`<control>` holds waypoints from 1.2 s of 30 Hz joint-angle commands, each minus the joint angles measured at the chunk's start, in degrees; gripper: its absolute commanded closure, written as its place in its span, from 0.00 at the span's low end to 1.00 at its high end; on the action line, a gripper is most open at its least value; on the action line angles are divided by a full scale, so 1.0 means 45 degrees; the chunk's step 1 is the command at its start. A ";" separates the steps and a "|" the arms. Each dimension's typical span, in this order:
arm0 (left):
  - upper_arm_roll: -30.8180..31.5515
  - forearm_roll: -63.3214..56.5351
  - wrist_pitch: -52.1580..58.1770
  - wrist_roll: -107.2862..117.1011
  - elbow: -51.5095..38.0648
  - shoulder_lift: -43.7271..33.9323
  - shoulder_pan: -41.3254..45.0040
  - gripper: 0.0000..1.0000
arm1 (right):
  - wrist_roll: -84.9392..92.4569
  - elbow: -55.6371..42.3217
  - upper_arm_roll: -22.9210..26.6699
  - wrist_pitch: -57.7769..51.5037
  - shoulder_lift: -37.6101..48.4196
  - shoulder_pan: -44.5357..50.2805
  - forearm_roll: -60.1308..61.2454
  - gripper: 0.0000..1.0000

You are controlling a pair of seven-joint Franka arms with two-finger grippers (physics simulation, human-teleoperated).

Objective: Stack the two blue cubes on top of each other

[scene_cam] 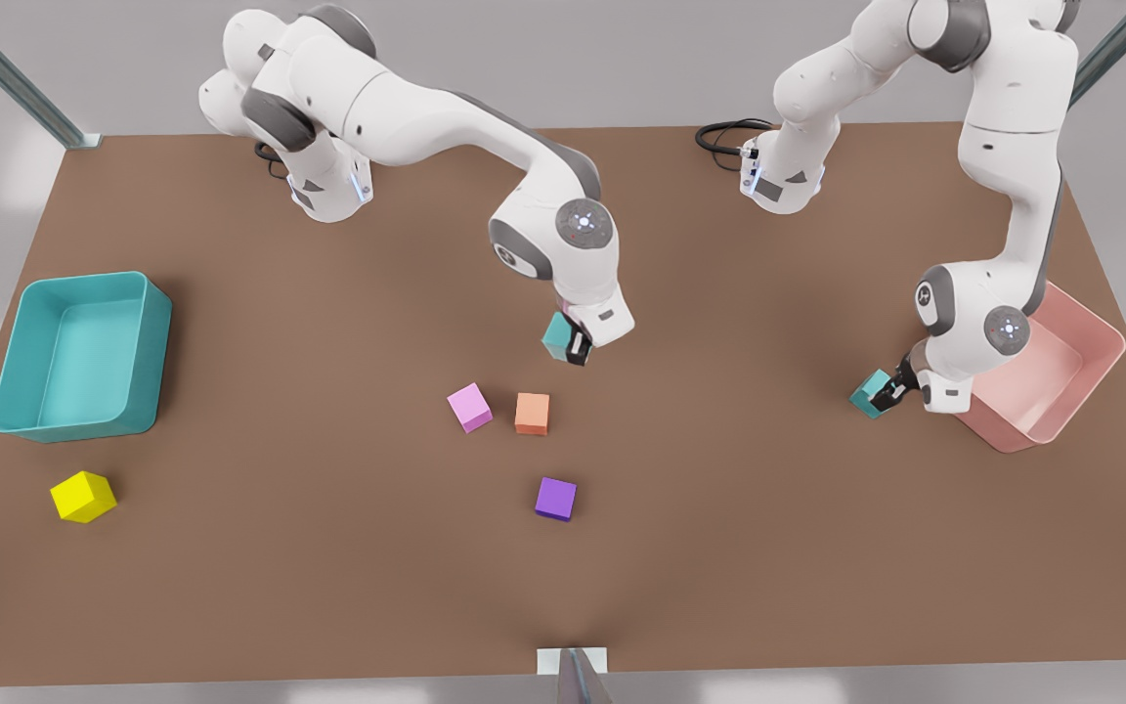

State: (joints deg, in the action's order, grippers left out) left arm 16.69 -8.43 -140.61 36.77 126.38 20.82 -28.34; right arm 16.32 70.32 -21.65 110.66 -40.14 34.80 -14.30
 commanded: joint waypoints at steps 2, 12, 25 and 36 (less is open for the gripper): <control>0.0002 -0.0020 -0.0394 -0.0027 0.0001 0.0099 -0.0012 0.00 | -0.3998 -0.0001 0.0026 0.1756 -0.0650 0.0099 -0.0709 0.54; 0.0002 -0.0020 -0.0804 -0.0047 0.0020 0.0568 -0.0051 0.00 | -0.4310 -0.0001 0.0651 0.3632 -0.2135 0.0665 -0.1901 0.54; -0.0017 -0.0157 -0.0804 -0.0008 -0.0292 0.1447 -0.0031 0.19 | -0.5463 -0.0353 0.1491 0.5799 -0.3658 0.1915 -0.2115 0.56; 0.0998 -0.0196 0.1461 -0.0007 -0.1483 0.0217 0.0125 0.36 | -0.5502 -0.0353 0.1471 0.5995 -0.3443 0.1740 -0.2115 0.00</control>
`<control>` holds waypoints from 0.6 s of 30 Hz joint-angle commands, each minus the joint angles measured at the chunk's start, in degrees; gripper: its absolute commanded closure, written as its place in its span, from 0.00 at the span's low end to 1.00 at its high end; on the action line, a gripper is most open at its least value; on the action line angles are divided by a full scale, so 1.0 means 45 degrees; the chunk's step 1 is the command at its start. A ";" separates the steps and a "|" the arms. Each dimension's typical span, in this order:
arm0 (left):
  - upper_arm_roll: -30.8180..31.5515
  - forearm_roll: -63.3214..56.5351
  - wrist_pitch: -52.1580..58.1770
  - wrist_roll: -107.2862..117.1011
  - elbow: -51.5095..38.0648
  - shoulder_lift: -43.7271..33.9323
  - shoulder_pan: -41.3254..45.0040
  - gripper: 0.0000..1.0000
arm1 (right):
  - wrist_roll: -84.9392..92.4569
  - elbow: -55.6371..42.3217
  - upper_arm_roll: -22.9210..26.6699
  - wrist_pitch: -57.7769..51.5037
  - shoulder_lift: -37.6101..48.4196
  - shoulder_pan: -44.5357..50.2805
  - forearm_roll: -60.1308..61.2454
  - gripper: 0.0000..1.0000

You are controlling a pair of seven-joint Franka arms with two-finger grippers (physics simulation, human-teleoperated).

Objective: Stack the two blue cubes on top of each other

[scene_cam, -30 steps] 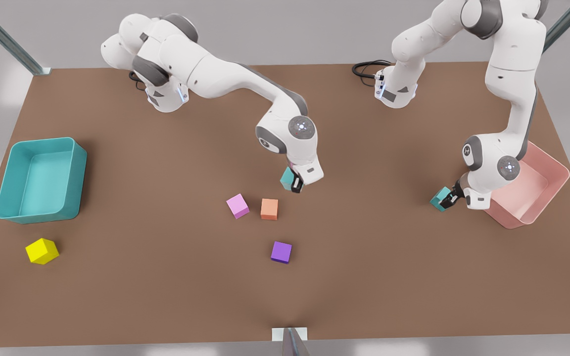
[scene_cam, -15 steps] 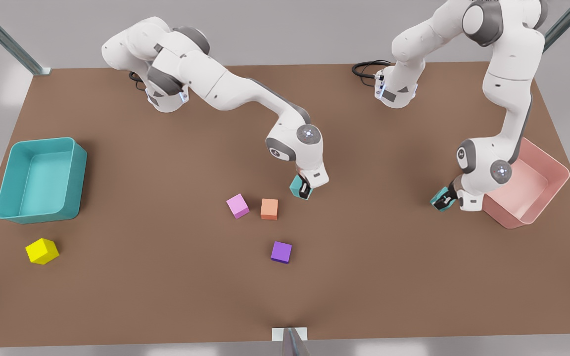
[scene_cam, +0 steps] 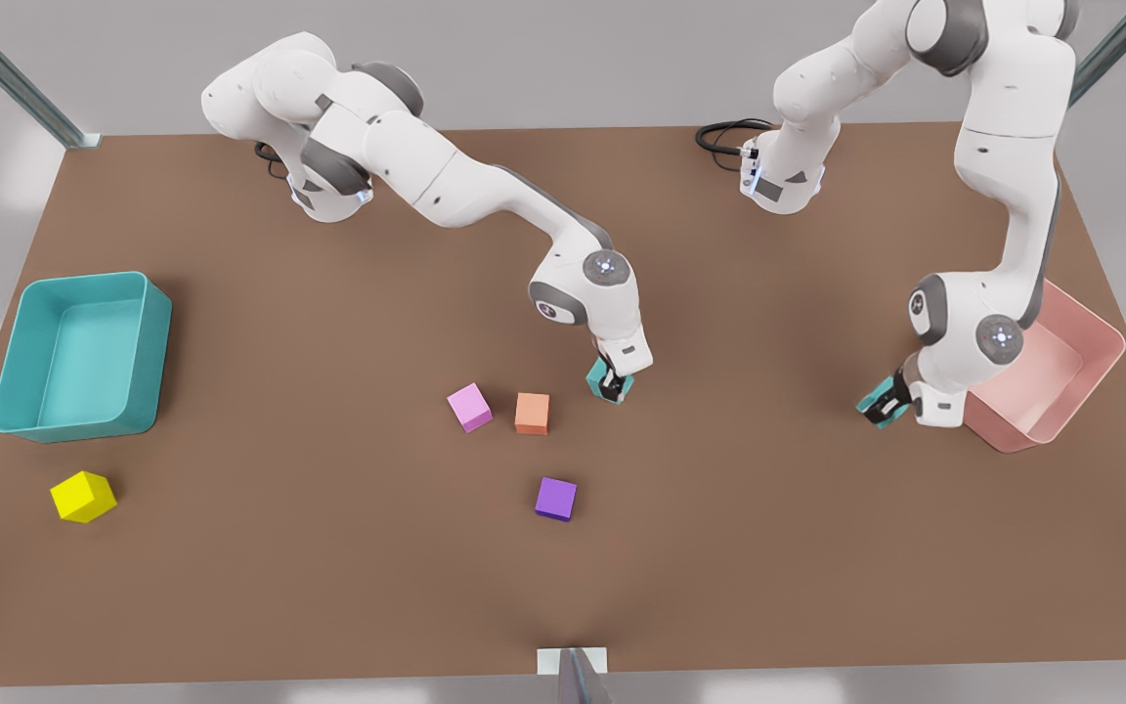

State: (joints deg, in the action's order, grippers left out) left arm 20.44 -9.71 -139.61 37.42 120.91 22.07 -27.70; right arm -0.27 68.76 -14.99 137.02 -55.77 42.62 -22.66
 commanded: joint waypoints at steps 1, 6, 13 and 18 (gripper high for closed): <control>0.0165 0.0088 0.1297 -0.0131 -0.0384 -0.0022 0.0180 0.36 | -0.1814 -0.0006 -0.0010 0.0136 0.0031 -0.0038 -0.0258 0.00; 0.0497 0.0088 0.2469 -0.0151 -0.1399 -0.0022 0.0356 0.36 | -0.1678 -0.0006 -0.0010 0.0077 0.0168 -0.0018 -0.0277 0.00; 0.0516 0.0049 0.3035 -0.0190 -0.1985 0.0095 0.0766 0.36 | -0.1775 0.0033 -0.0010 0.0077 0.0187 -0.0018 -0.0277 0.00; 0.0497 -0.0127 0.3035 -0.0209 -0.1985 0.0153 0.0805 0.36 | -0.1853 0.0169 0.0049 0.0566 0.0109 -0.0038 -0.0297 0.00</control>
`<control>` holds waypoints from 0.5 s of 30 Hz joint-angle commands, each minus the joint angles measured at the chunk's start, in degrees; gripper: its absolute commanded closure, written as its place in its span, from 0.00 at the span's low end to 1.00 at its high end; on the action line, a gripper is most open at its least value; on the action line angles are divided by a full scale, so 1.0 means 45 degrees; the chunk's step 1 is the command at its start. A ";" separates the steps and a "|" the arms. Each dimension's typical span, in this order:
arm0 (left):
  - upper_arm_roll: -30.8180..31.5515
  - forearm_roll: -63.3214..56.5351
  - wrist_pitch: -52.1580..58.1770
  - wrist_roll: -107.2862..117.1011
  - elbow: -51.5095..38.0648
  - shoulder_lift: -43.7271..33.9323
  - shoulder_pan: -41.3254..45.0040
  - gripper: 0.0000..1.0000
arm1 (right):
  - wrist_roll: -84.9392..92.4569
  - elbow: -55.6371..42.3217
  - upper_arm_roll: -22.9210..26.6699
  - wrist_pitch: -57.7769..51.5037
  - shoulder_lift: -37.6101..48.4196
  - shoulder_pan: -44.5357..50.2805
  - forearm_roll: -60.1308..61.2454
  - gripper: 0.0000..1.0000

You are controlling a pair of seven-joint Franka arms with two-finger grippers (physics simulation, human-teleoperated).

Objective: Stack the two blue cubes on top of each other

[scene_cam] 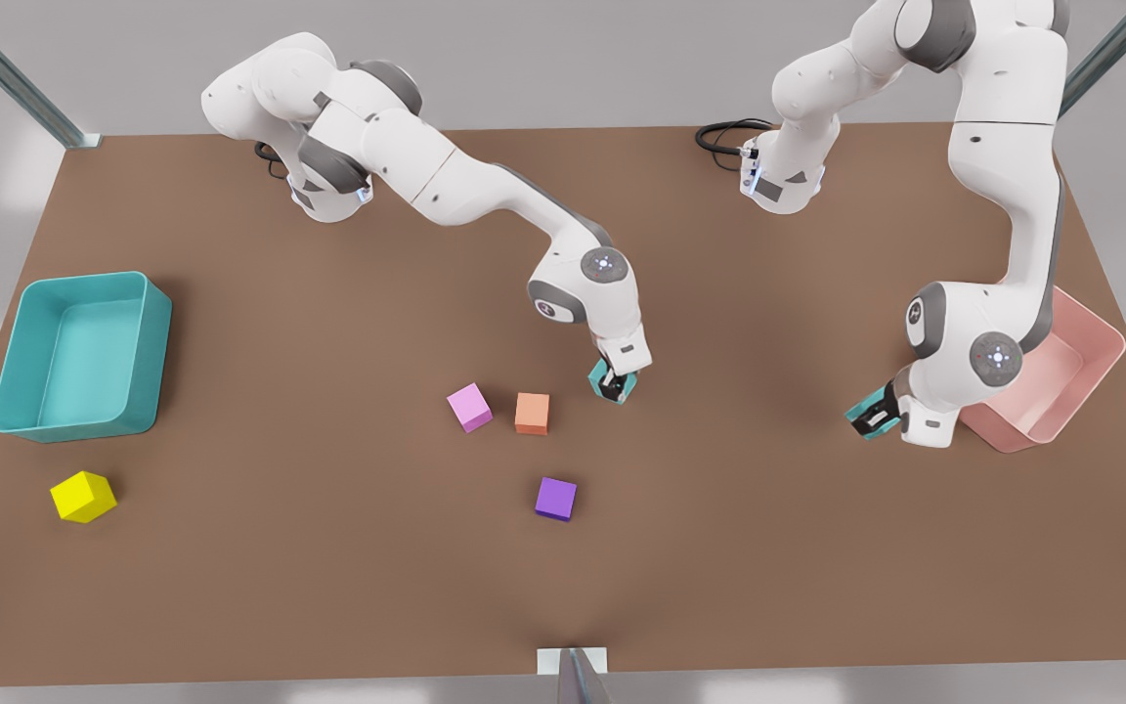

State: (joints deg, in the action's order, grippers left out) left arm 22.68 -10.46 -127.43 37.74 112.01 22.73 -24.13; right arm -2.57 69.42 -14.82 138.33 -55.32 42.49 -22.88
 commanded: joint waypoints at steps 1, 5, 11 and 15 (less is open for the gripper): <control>-0.0002 0.0039 0.0349 -0.0281 -0.0009 -0.0012 0.0010 0.36 | -0.1343 0.0023 0.0031 0.0295 -0.0031 -0.0008 -0.0248 0.00; 0.0018 0.0039 0.0661 -0.0262 -0.0067 -0.0031 0.0107 0.36 | -0.1304 0.0141 0.0226 0.1114 -0.0265 -0.0027 -0.0366 0.00; 0.0018 0.0039 0.0896 -0.0262 -0.0106 -0.0090 0.0107 0.36 | -0.1284 0.0141 0.0363 0.1779 -0.0676 -0.0027 -0.0639 0.00; 0.0018 0.0039 0.0993 -0.0262 -0.0165 -0.0148 0.0107 0.36 | -0.1304 0.0121 0.0343 0.1760 -0.0578 -0.0027 -0.0659 0.00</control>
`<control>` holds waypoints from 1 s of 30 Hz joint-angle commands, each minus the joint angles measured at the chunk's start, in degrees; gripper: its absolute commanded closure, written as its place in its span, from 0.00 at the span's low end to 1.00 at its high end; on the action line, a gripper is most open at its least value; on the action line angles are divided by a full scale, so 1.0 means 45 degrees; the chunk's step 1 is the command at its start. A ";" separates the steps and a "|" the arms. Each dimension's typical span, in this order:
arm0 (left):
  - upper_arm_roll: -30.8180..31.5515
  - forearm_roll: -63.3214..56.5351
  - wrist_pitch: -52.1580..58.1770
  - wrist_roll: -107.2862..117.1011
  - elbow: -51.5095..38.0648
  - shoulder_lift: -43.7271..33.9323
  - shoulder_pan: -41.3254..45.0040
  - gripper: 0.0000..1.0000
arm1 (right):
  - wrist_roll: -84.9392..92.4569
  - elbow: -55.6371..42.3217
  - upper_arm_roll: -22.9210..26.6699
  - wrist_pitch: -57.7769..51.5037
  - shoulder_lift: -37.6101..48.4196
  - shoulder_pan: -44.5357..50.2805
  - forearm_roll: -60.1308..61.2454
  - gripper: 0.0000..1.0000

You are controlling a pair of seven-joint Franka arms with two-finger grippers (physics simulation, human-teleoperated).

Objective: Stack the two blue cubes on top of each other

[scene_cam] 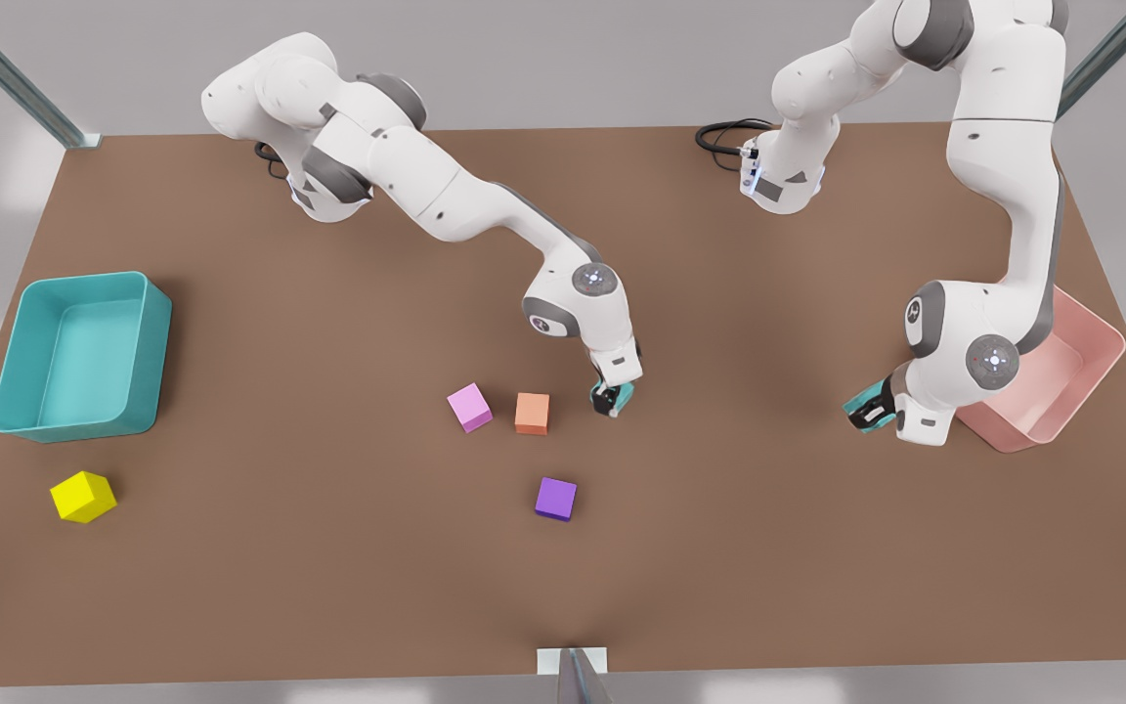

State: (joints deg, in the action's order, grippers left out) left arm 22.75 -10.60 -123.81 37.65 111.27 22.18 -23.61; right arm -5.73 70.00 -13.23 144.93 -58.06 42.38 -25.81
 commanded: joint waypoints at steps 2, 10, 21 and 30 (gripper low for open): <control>0.0022 0.0089 0.0774 -0.0106 -0.0585 0.0052 0.0439 0.36 | -0.0603 0.0088 -0.0009 0.0078 0.0558 -0.0003 0.0032 0.00; 0.0002 0.0070 0.1284 0.4345 -0.2577 0.1029 0.4385 0.37 | -0.0466 0.5750 -0.0302 -0.4197 0.7607 -0.1193 0.0676 0.00; -0.0037 0.0090 0.1499 1.0753 -0.4747 0.2513 0.8585 0.38 | 0.3694 0.5733 0.5323 -1.2344 1.1595 -0.7385 0.6008 0.00; -0.0037 -0.0946 0.0346 1.1124 -0.4532 0.3607 0.9425 0.38 | 0.3460 0.6378 0.4991 -1.1329 1.1438 -0.7718 0.6555 0.00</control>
State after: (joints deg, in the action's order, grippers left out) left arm 22.51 -13.77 -119.87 70.42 90.58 38.32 18.77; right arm 4.08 98.37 9.29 93.94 -6.68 9.09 2.88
